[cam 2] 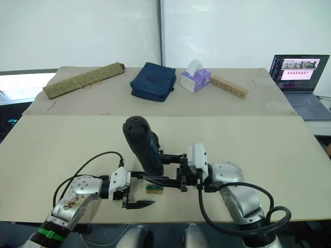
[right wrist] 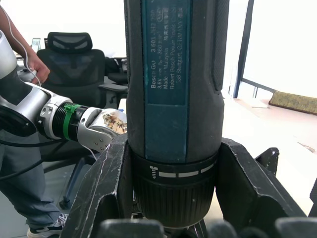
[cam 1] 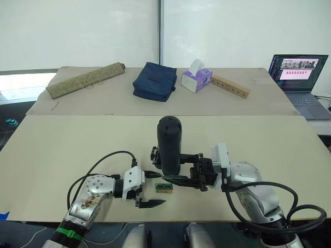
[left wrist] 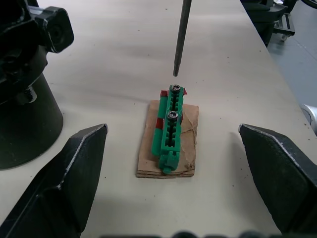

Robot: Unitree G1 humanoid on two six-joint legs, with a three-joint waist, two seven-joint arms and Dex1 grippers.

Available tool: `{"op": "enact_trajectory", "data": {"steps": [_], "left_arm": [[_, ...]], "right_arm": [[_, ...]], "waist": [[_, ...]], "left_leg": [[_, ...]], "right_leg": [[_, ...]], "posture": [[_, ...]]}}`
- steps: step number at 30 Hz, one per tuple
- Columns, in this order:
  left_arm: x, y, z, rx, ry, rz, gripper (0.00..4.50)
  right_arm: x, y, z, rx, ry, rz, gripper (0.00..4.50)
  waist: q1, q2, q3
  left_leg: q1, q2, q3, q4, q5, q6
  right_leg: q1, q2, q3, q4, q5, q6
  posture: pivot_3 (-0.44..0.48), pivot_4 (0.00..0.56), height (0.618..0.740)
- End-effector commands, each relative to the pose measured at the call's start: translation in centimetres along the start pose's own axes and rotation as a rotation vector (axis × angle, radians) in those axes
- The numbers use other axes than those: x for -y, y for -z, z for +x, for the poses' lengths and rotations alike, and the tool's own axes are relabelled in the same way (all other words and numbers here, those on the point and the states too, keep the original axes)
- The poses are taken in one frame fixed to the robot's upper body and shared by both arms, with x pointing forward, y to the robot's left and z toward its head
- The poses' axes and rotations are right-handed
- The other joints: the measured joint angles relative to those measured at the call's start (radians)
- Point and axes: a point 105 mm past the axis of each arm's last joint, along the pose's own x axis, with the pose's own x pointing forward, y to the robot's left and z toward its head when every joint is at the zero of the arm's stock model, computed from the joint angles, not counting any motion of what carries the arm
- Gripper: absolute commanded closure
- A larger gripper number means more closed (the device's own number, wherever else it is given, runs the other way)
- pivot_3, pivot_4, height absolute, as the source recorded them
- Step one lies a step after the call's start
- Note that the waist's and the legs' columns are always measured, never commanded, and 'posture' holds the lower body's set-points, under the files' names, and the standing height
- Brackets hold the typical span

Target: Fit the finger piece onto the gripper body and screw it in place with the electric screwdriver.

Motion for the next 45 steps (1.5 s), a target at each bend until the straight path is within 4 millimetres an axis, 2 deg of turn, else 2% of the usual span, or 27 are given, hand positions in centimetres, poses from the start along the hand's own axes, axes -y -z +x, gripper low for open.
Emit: {"op": "enact_trajectory", "data": {"steps": [1,29,45], "left_arm": [[0.6,1.1,0.2,-0.022,0.022,-0.036,0.0],[1.1,2.6,0.1,-0.028,0.024,-0.047,0.0],[1.0,1.8,0.4,-0.022,0.023,-0.04,0.0]], "right_arm": [[-0.3,-1.5,0.6,0.055,-0.033,-0.069,2.6],[-0.4,-1.5,0.8,0.049,-0.045,-0.068,2.6],[-0.3,-1.3,0.8,0.045,-0.043,-0.07,2.6]], "waist": [[0.0,0.0,0.0],[0.0,0.006,-0.004],[0.0,0.007,-0.005]], "left_leg": [[0.0,0.0,0.0,0.0,0.0,0.0],[0.001,0.0,0.0,0.0,0.0,0.0],[0.001,0.0,0.0,0.0,0.0,0.0]], "right_leg": [[0.0,0.0,0.0,0.0,0.0,0.0],[0.001,0.0,0.0,0.0,0.0,0.0],[0.002,0.0,0.0,0.0,0.0,0.0]], "posture": [[0.0,0.15,0.74],[0.0,0.15,0.74],[0.0,0.15,0.74]]}}
